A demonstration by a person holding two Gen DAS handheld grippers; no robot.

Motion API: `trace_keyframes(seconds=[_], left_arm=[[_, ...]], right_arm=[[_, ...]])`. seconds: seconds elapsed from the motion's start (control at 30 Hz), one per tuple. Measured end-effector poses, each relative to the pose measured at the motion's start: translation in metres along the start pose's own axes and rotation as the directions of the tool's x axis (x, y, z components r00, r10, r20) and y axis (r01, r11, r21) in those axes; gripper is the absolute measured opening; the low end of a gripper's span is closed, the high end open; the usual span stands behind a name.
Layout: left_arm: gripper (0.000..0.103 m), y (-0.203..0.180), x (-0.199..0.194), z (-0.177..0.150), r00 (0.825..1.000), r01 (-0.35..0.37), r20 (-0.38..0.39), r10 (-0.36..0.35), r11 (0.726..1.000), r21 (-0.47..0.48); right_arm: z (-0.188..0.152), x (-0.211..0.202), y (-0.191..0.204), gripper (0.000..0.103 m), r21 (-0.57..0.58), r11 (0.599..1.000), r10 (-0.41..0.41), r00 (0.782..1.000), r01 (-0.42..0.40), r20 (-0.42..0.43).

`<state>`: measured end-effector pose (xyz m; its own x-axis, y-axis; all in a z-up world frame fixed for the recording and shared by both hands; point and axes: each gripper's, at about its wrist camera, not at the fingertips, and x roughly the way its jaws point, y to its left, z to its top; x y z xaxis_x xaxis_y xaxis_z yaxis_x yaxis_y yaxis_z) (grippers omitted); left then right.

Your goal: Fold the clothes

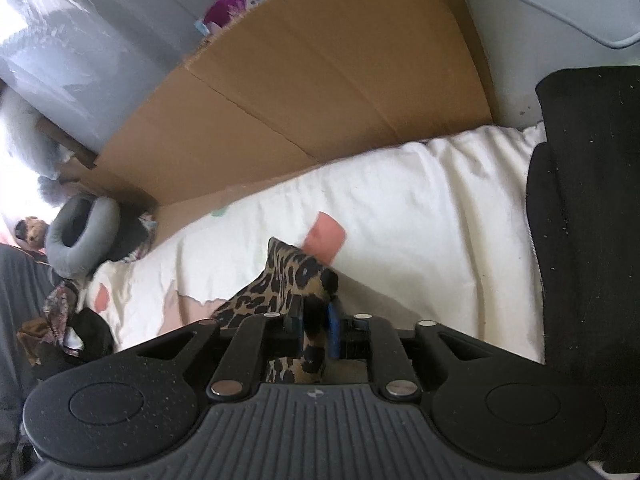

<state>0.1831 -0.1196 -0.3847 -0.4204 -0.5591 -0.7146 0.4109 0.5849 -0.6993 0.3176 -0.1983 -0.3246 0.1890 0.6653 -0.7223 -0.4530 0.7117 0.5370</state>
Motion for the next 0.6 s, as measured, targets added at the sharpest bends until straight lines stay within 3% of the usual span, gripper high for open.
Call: trace_keyframes(seconds=[0.1, 0.13, 0.23, 0.3, 0.6], left_arm=[[0.040, -0.016, -0.012, -0.004, 0.998, 0.043, -0.038, -0.040, 0.996, 0.076], [0.042, -0.019, -0.016, 0.000, 0.999, 0.036, -0.030, -0.033, 0.995, 0.092], [0.045, -0.028, -0.029, 0.010, 1.000, 0.013, -0.006, -0.013, 0.990, 0.140], [0.050, -0.031, -0.035, 0.026, 0.998, -0.036, 0.062, 0.026, 0.985, 0.171], [0.054, -0.042, -0.057, 0.085, 0.969, -0.192, 0.200, 0.142, 0.947, 0.257]], right_arm=[[-0.006, -0.006, -0.004, 0.043, -0.008, 1.000, -0.013, 1.000, 0.013, 0.000], [-0.009, -0.007, -0.006, 0.046, 0.000, 1.000, -0.010, 1.000, 0.010, -0.005], [-0.019, -0.011, -0.013, 0.046, 0.033, 0.999, -0.005, 1.000, 0.005, -0.025], [-0.027, -0.013, -0.016, 0.046, 0.050, 0.999, -0.002, 0.999, 0.004, -0.040], [-0.057, -0.011, -0.022, 0.046, 0.106, 0.994, 0.010, 0.995, 0.000, -0.099]])
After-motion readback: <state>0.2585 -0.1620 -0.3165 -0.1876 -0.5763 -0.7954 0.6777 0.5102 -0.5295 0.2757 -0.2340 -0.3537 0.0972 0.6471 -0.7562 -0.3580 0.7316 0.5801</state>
